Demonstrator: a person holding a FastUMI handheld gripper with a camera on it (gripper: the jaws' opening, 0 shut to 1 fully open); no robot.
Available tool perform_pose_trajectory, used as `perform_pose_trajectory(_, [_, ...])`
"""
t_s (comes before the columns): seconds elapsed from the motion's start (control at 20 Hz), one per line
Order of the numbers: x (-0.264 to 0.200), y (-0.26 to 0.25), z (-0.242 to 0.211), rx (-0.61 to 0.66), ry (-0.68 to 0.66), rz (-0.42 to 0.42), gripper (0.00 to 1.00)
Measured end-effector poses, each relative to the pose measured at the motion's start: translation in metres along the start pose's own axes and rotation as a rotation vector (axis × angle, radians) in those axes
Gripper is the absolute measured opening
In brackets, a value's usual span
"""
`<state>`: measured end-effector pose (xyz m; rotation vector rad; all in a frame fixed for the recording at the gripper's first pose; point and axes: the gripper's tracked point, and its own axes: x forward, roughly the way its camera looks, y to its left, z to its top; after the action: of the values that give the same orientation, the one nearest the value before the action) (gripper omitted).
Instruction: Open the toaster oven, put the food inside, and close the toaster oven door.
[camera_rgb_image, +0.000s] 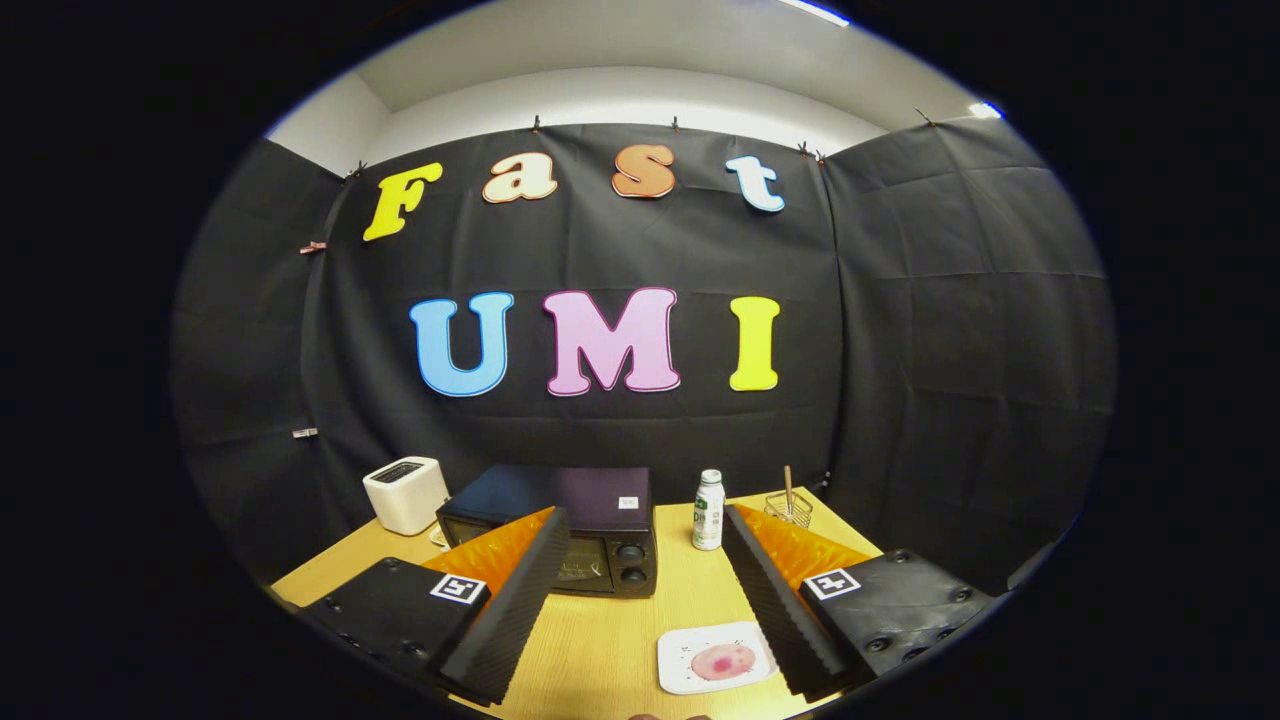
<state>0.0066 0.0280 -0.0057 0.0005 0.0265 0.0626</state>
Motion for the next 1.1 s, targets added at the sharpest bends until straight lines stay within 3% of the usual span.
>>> perform_pose_trajectory(0.6, [0.045,0.054,-0.012,-0.011,0.044,0.07,0.99])
perform_pose_trajectory(1.1, [0.128,0.128,-0.09,-0.038,0.247,0.1,0.99])
